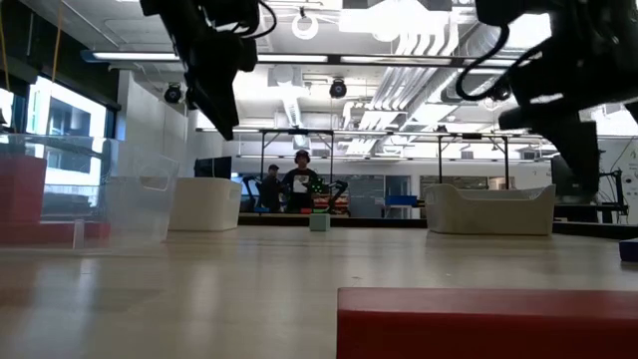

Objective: Sort & place blocks by color
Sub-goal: Put the violet block into the gray bin

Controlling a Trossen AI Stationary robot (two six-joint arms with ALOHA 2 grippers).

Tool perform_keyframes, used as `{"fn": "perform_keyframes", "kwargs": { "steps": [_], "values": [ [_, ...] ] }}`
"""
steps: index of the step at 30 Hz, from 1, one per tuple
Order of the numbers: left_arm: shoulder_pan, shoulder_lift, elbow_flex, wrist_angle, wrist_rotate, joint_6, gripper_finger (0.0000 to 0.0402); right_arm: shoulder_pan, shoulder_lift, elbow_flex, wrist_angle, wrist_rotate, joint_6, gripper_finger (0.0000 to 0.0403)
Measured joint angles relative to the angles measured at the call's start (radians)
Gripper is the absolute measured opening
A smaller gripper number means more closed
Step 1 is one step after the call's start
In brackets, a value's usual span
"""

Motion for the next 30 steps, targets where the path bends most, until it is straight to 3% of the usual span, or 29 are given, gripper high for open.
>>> {"fn": "perform_keyframes", "kwargs": {
  "steps": [13, 30],
  "values": [
    [-0.21, 0.0, 0.0, 0.006, 0.0, -0.175, 0.0145, 0.045, 0.0, -0.13, 0.156, 0.0, 0.014, 0.0208],
    [-0.325, 0.0, 0.0, 0.009, 0.0, -0.299, 0.0145, 0.047, 0.001, -0.217, 0.276, 0.001, 0.029, 0.0196]
  ]
}}
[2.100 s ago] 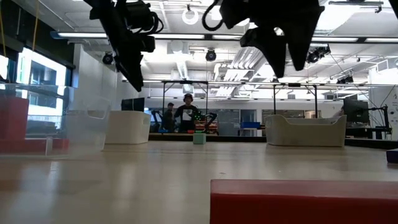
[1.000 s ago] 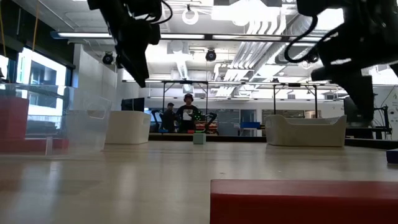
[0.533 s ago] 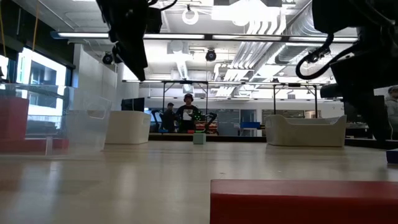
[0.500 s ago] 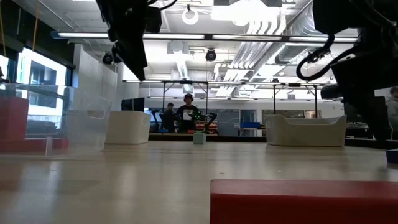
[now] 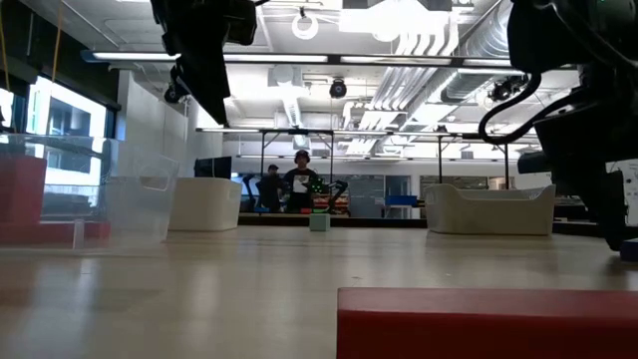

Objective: Sort & place blocks by color
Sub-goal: Put the violet block into the gray bin

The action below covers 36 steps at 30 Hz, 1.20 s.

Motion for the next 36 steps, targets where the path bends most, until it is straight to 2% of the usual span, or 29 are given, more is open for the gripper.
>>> {"fn": "perform_keyframes", "kwargs": {
  "steps": [7, 11, 16, 22, 28, 36],
  "values": [
    [-0.004, 0.0, 0.0, 0.0, 0.0, 0.002, 0.0145, 0.0, 0.002, 0.001, 0.029, -0.002, 0.027, 0.0107],
    [-0.001, 0.0, 0.0, 0.0, 0.0, 0.033, 0.0145, -0.003, 0.002, 0.003, 0.041, -0.035, 0.067, 0.0076],
    [-0.001, 0.0, 0.0, 0.0, -0.004, 0.083, 0.0145, -0.018, 0.004, 0.015, 0.042, -0.095, 0.161, 0.0075],
    [0.03, 0.0, 0.0, 0.0, -0.004, 0.117, 0.0145, -0.047, 0.006, 0.086, 0.043, -0.085, 0.281, 0.0075],
    [0.083, 0.0, 0.0, 0.001, -0.004, 0.209, 0.0145, -0.088, 0.005, 0.202, 0.042, 0.005, 0.373, 0.0075],
    [0.166, 0.0, 0.0, 0.036, -0.004, 0.31, 0.0145, -0.185, 0.005, 0.351, 0.04, 0.19, 0.439, 0.0075]
  ]
}}
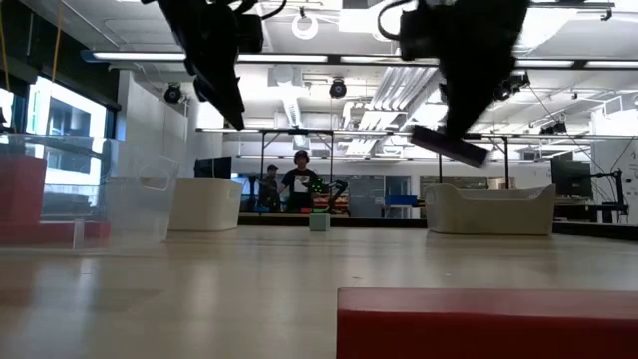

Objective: Sort & place blocks by color
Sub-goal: Put the violet block into the gray bin

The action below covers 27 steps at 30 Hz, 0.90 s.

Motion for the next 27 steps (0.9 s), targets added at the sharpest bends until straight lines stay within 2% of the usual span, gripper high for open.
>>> {"fn": "perform_keyframes", "kwargs": {
  "steps": [8, 18, 27],
  "values": [
    [0.072, 0.0, 0.0, 0.025, 0.0, 0.069, 0.0145, -0.119, -0.001, 0.091, -0.009, 0.093, -0.005, 0.0075],
    [0.115, 0.0, 0.0, 0.025, 0.0, 0.111, 0.0145, -0.301, -0.002, 0.162, -0.123, 0.301, -0.013, 0.0074],
    [0.115, 0.0, 0.0, 0.041, 0.0, 0.105, 0.0145, -0.495, -0.002, 0.165, -0.201, 0.38, -0.029, 0.0074]
  ]
}}
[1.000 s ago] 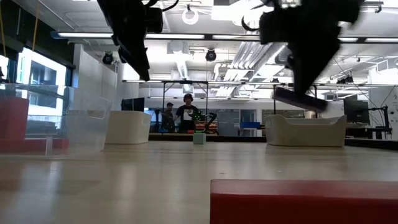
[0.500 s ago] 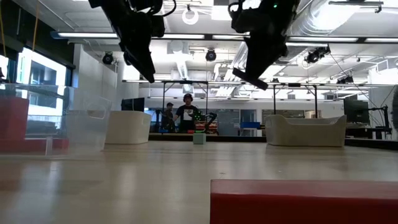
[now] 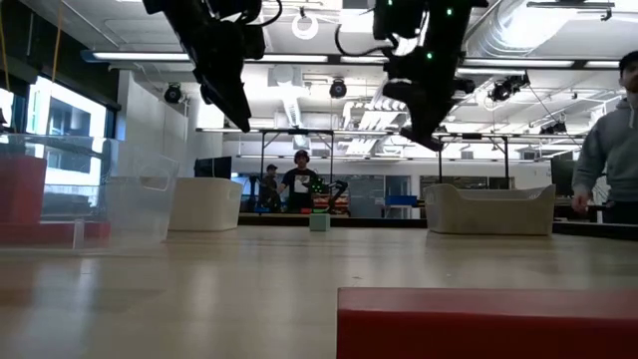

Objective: Sort & place blocks by color
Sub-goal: Put the violet block into the gray bin

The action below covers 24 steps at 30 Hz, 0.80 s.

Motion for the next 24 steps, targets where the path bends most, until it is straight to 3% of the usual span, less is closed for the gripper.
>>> {"fn": "perform_keyframes", "kwargs": {
  "steps": [6, 17, 24],
  "values": [
    [0.005, 0.0, 0.0, 0.002, -0.018, -0.042, 0.0145, -0.141, 0.0, 0.0, -0.056, 0.0, -0.055, 0.0074],
    [0.054, 0.0, 0.0, 0.021, -0.019, -0.117, 0.0145, -0.381, 0.0, -0.053, -0.086, -0.219, -0.268, 0.0074],
    [0.079, 0.0, 0.0, 0.056, -0.019, -0.135, 0.0145, -0.444, 0.0, -0.165, -0.08, -0.267, -0.328, 0.0074]
  ]
}}
